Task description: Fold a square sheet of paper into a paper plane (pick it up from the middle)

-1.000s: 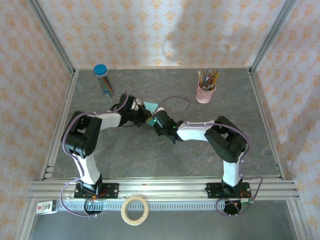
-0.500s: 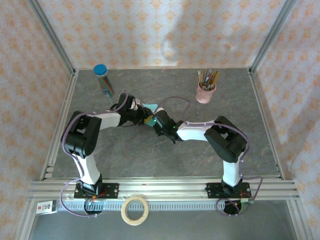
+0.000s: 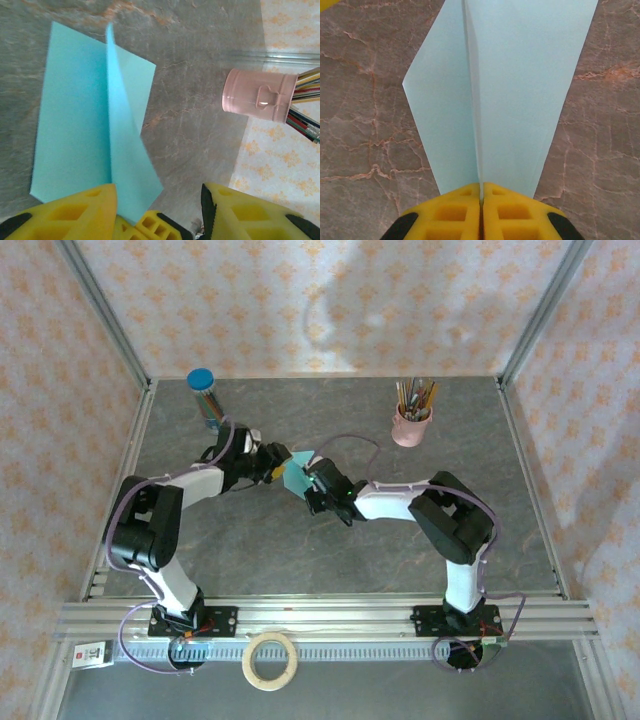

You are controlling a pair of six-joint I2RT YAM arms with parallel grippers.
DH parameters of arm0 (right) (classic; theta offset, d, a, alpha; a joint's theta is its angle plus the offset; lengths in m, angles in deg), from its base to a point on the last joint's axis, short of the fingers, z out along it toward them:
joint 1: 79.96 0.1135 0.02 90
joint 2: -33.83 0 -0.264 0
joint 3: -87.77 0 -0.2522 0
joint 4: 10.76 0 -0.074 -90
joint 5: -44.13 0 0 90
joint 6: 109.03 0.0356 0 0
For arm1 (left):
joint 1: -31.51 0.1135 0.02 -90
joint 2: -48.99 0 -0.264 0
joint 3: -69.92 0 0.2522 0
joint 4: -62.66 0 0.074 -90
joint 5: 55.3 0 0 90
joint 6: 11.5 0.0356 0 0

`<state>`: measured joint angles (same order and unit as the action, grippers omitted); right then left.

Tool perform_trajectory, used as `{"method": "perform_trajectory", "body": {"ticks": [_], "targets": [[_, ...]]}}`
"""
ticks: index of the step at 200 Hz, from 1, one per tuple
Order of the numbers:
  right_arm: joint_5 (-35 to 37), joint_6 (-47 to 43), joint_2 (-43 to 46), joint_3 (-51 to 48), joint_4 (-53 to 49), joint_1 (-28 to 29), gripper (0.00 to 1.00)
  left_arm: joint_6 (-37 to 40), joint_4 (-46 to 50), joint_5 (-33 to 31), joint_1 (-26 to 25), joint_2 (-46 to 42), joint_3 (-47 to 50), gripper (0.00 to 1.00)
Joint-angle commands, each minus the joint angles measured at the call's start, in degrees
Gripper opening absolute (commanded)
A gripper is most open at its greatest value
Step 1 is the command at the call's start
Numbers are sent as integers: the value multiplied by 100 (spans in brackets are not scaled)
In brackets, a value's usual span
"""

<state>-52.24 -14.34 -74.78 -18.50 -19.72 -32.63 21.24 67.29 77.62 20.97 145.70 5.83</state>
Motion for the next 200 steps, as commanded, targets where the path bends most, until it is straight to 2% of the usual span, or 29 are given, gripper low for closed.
{"method": "perform_trajectory", "body": {"ticks": [1, 91, 144, 200], "targets": [[-447, 168, 74, -129, 272, -133, 8, -97, -388, -128, 61, -217, 232, 49], [-1958, 653, 82, -414, 943, -600, 6, -84, -1597, 269, -23, -53, 872, 52], [-2765, 1075, 63, -649, 1481, -841, 5, 13, -1937, 347, -147, 219, 944, 52], [-3193, 1349, -19, -915, 1826, -997, 5, -34, -2233, 482, -249, 484, 911, 50]]}}
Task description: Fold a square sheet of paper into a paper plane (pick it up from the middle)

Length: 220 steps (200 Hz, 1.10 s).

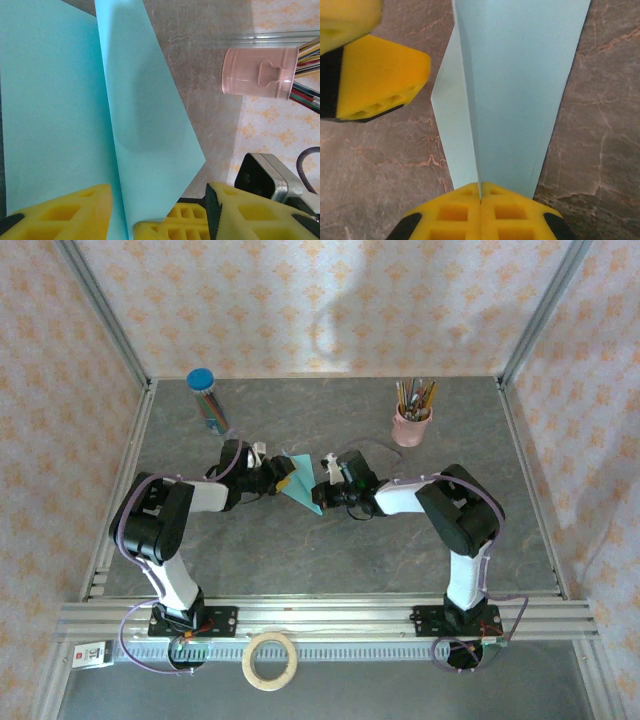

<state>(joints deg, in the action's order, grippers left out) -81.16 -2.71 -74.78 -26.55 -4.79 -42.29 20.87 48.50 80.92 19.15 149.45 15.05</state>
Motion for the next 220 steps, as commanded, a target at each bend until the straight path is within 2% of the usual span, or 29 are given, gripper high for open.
{"method": "perform_trajectory", "body": {"ticks": [1, 86, 155, 220], "targets": [[-307, 196, -23, -116, 341, -31, 5, 5, -349, 152, -71, 111, -16, 50], [-655, 613, -151, -412, 738, -116, 5, 115, -345, 221, -152, 324, -97, 33], [-864, 968, -147, -687, 1149, -195, 5, 120, -662, 517, -249, 487, -140, 21], [-954, 1053, -195, -710, 1202, -250, 5, 40, -1147, 876, -380, 656, -201, 15]]}}
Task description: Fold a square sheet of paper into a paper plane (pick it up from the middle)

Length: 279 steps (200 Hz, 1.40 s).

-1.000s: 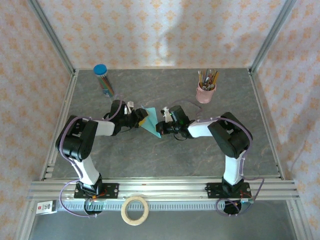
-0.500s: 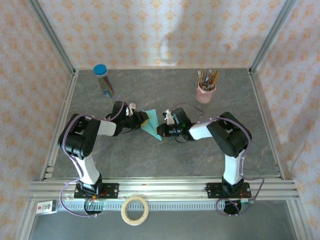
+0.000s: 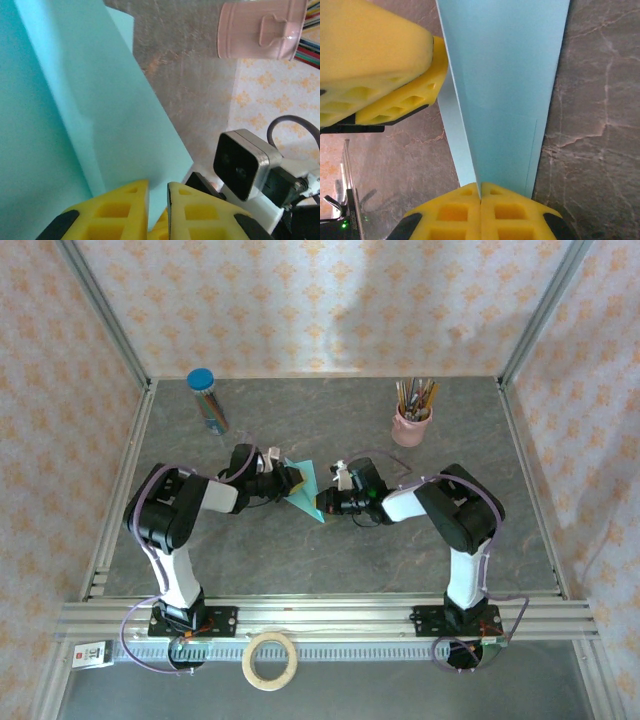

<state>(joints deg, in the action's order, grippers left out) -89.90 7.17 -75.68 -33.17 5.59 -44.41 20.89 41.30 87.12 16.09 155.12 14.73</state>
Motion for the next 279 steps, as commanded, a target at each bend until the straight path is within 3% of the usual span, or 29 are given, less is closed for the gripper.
{"method": "perform_trajectory", "body": {"ticks": [1, 85, 209, 279], "targets": [[-79, 67, -110, -48, 167, -38, 5, 47, -427, 257, -75, 91, -170, 15], [-71, 121, -100, -65, 102, -73, 6, 126, -419, 246, -97, 293, -291, 10], [176, -258, 272, -39, -698, -75, 20, 205, -268, 173, -136, 602, -424, 9], [272, -128, 108, -96, -890, -77, 16, 214, -242, 168, -145, 629, -447, 9]]}}
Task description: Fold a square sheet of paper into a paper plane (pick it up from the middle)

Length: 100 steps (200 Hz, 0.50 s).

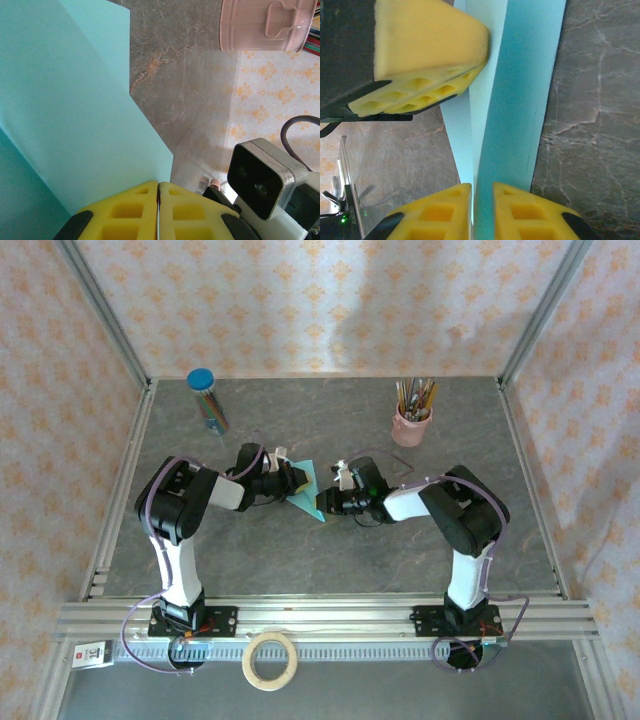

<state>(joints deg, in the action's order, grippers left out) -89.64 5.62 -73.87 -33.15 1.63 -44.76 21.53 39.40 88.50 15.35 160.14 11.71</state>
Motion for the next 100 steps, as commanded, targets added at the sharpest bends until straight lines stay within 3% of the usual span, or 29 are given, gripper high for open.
{"method": "perform_trajectory", "body": {"ticks": [1, 100], "targets": [[255, 38, -74, -100, -487, -41, 16, 151, -47, 32, -67, 126, -144, 9], [52, 430, -330, -155, -553, -151, 10, 318, 246, -89, -71, 19, -233, 9]]}}
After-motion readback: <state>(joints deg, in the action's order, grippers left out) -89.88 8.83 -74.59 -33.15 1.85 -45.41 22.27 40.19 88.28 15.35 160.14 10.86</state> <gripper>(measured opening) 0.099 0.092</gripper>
